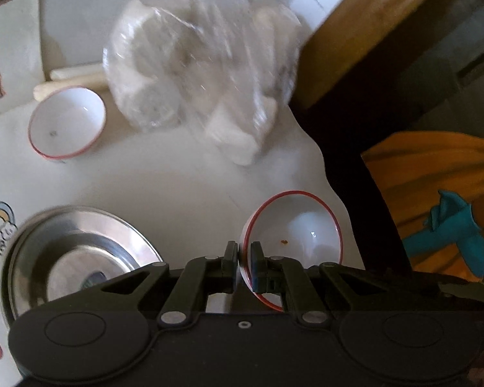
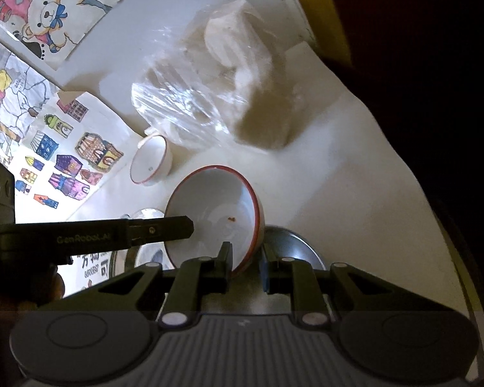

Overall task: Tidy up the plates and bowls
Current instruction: 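Lift the white bowl and lower it into the steel bowl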

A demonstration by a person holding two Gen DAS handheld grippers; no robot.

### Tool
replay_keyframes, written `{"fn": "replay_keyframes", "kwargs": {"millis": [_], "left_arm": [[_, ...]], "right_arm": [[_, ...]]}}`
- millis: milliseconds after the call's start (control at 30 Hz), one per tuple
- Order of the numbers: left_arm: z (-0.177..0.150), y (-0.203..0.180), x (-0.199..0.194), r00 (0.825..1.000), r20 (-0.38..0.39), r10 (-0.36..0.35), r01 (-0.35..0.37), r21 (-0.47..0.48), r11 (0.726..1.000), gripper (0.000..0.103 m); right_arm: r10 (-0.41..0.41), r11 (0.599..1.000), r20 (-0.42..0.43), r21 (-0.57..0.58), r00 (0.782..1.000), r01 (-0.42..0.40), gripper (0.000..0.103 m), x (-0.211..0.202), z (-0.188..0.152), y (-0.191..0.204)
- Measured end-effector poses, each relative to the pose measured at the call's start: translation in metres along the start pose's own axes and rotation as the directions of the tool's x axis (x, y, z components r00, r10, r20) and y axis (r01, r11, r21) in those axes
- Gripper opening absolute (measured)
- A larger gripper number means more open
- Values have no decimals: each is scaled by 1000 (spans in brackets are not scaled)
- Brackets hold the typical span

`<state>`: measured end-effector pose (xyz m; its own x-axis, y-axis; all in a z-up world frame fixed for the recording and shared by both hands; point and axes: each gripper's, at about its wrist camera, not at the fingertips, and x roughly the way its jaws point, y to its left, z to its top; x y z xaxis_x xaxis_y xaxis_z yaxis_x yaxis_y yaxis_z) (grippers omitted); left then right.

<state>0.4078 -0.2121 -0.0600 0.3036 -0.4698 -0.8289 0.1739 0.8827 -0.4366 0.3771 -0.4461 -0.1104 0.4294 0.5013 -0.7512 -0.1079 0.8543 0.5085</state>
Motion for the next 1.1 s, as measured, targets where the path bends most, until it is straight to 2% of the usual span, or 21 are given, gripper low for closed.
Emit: {"fn": "replay_keyframes", "kwargs": {"millis": [400,1100], "left_arm": [[-26,-18,24,994,-110,4,-1,24,1000,8],[-37,-18,40,983,-169,73,-74,1,997,8]], "right_arm": [[-22,999,-61,32,998,24,20,-9,-25,-27],[-11,1000,-137,-12,991,10,20,3,-29,-28]]}}
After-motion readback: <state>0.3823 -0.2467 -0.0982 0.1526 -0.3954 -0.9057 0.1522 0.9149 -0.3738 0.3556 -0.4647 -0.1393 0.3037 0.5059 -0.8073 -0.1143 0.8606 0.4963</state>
